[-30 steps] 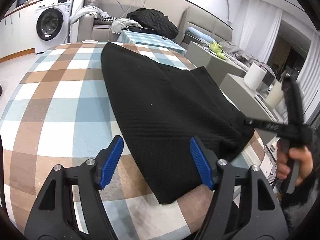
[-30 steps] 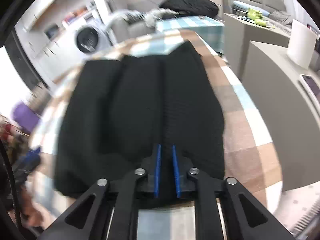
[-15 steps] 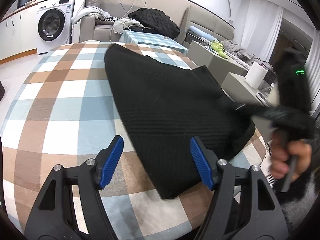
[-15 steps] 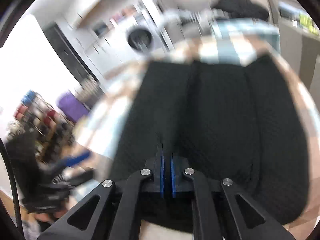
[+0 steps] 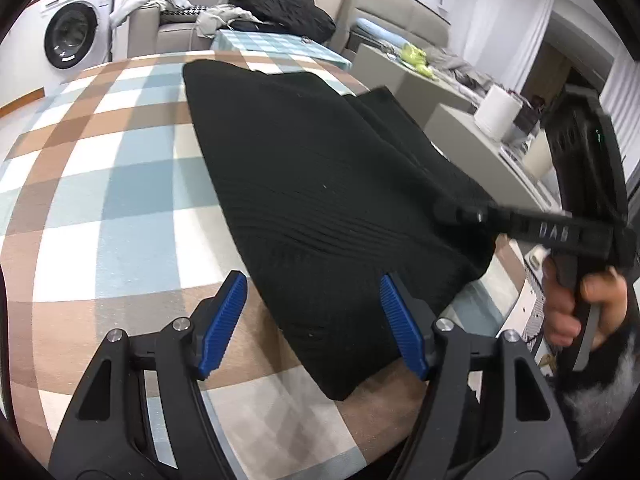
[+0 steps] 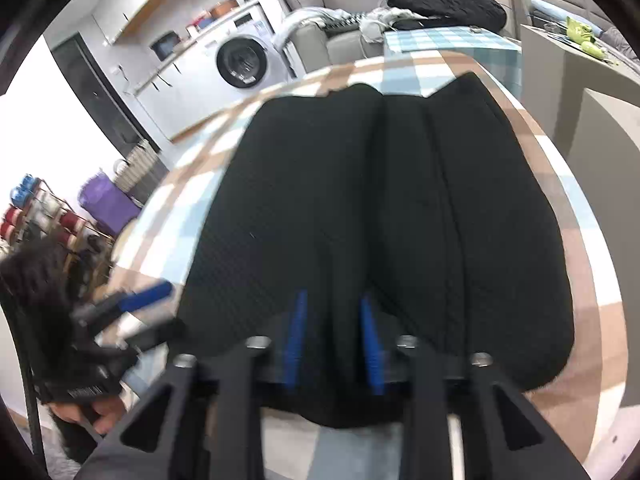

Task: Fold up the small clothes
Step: 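Fold the held side over toward the middle with the right tool, then open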

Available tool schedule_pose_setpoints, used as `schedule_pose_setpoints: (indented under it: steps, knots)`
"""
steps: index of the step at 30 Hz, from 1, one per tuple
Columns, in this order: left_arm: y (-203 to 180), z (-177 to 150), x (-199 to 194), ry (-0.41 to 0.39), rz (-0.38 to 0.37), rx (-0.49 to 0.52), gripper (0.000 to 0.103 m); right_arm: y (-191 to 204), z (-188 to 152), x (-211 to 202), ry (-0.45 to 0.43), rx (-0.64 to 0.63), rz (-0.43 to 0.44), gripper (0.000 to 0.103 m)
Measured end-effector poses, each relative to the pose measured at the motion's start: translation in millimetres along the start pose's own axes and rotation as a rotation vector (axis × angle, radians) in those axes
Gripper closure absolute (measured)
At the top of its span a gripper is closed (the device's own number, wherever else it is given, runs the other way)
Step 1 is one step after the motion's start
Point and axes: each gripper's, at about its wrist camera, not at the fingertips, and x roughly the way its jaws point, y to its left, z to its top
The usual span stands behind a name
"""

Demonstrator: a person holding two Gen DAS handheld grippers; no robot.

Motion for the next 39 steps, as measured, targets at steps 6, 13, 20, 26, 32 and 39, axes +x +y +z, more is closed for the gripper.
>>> schedule_pose_setpoints:
  steps: [6,13,20,26,32,39]
  knots:
    - [-11,-6,6,0.028,0.014,0.066,0.036,3,0,0,-0.025,-0.007,0.011,0.097]
    - [3,-1,0,0.0,-0.002,0.011,0.036,-8,21,7,0.016,0.004,0.01,0.08]
    - [18,6,-11,-0.037,0.032,-0.042,0.036,-2,54,49,0.053,-0.033,-0.023,0.094]
    - [17,11,-17,-0.055,0.047,-0.036,0.034,15,68,-9,-0.095,-0.088,-0.056,0.096]
    - [2,9,1,0.008,0.052,0.01,0.034,-16,62,32,0.023,-0.034,-0.169,0.094]
    - [2,3,-4,-0.001,0.026,-0.006,0.034,-36,14,-11,0.005,0.075,0.049,0.077]
